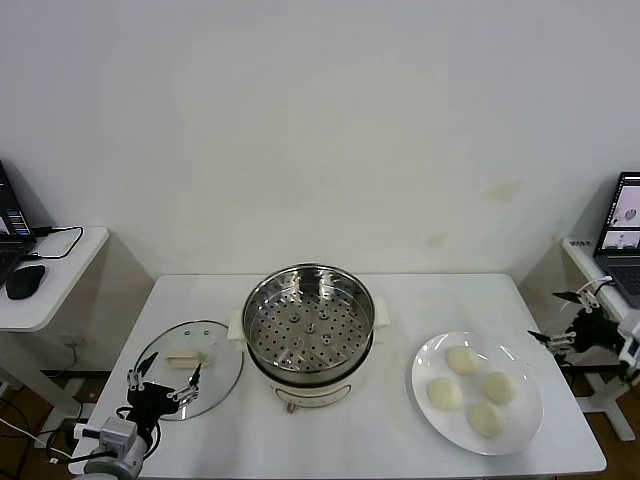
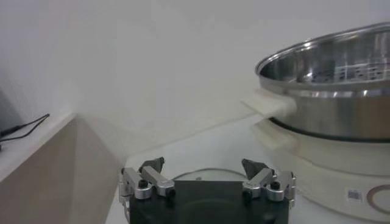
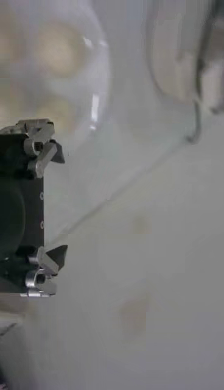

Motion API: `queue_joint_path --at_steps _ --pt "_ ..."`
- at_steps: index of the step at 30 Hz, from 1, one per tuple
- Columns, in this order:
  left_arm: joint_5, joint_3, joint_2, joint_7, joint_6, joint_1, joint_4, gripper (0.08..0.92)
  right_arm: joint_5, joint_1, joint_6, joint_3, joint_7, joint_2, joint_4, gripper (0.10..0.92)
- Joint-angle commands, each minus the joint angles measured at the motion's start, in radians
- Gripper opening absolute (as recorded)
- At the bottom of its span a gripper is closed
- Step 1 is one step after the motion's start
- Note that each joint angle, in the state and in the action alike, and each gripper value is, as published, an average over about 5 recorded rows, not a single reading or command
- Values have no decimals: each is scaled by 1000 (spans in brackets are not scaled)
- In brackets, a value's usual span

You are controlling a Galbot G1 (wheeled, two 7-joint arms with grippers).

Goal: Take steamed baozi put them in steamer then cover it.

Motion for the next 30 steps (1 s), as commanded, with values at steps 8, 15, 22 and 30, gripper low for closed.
queue_joint_path --at_steps 8,15,22,30 --pt "23 18 -13 -5 -3 42 -47 823 -166 719 207 -812 -312 -51 -163 823" --pt "26 8 -18 -5 -3 49 -44 823 -281 816 231 -963 -308 76 -249 823" --pt "33 -8 -13 -3 -3 48 -16 823 -366 862 245 -1031 -288 210 -353 823" --pt "34 -12 -6 -4 -3 32 27 823 -396 875 233 -1063 -245 308 -454 823"
